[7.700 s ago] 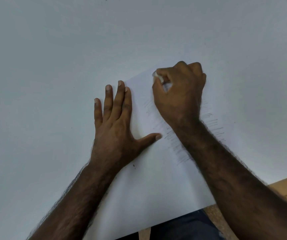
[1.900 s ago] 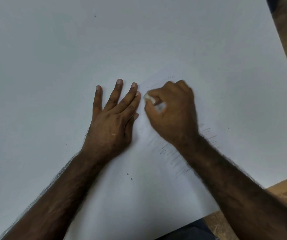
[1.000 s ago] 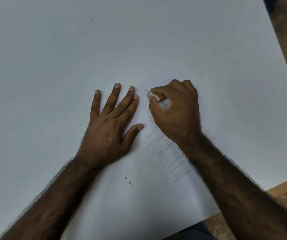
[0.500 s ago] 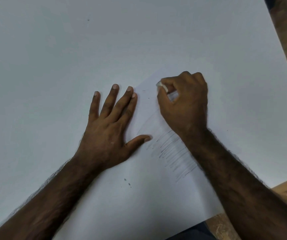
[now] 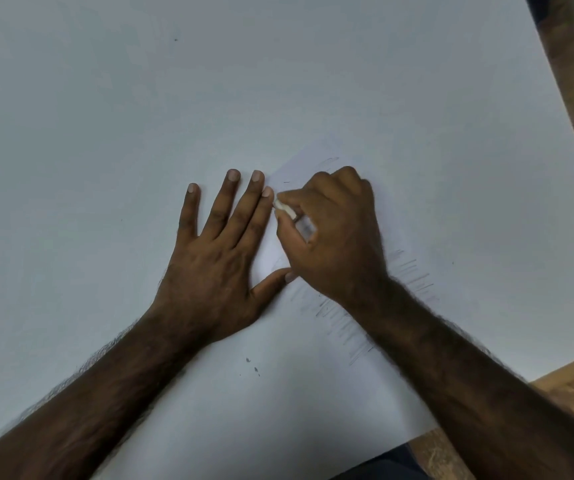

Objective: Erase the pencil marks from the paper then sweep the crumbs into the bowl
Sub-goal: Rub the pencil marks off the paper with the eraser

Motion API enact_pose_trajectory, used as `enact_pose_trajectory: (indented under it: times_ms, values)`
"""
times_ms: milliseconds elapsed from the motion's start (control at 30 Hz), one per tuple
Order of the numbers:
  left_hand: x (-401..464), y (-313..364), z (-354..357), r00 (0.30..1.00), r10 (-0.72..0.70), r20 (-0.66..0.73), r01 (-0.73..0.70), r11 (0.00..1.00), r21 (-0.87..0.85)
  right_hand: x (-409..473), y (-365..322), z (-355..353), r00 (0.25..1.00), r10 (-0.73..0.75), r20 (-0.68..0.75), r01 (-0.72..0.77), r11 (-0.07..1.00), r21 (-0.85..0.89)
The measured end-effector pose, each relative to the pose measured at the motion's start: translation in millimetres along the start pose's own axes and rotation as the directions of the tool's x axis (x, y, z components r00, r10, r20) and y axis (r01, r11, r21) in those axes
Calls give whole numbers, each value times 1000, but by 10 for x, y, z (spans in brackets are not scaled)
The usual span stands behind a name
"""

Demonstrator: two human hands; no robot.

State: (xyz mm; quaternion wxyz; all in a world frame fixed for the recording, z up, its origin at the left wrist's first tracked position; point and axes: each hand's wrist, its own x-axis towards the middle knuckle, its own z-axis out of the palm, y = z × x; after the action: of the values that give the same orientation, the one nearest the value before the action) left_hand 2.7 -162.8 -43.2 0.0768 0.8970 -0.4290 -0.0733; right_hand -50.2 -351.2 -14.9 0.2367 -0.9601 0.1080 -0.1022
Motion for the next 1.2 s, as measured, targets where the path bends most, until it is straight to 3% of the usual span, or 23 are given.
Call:
enact_pose_trajectory:
  times_ms: [67, 200, 367, 533, 667, 833, 1000, 1200]
  values:
    - [1, 0, 6, 1000, 2, 7, -2, 1000, 6, 33, 68, -29, 1000, -7, -18, 7, 1000, 1]
    - [10, -5, 20, 1000, -3, 26, 3, 1000, 7, 233, 297, -96, 976, 163, -143, -166, 986, -8]
    - [6, -12, 37, 1000, 5, 13, -5, 1000, 22, 74, 26, -13, 1000, 24, 12, -24, 1000, 4]
    - [13, -14, 38, 1000, 1, 20, -2, 1000, 15, 229, 210, -53, 980, 154, -125, -155, 988, 3]
    - [10, -12, 39, 1000, 4, 11, -4, 1000, 19, 114, 29, 28, 998, 50, -25, -50, 999, 13]
    - [8, -12, 36, 1000, 4, 3, -4, 1000, 6, 285, 201, -45, 980, 142, -141, -147, 989, -23]
    - [13, -12, 42, 1000, 3, 1, -3, 1000, 11, 161, 36, 25, 1000, 10, -21, -10, 1000, -10]
    - [7, -5, 21, 1000, 2, -3, -2, 1000, -18, 279, 257, -69, 972, 178, -150, -177, 984, 22]
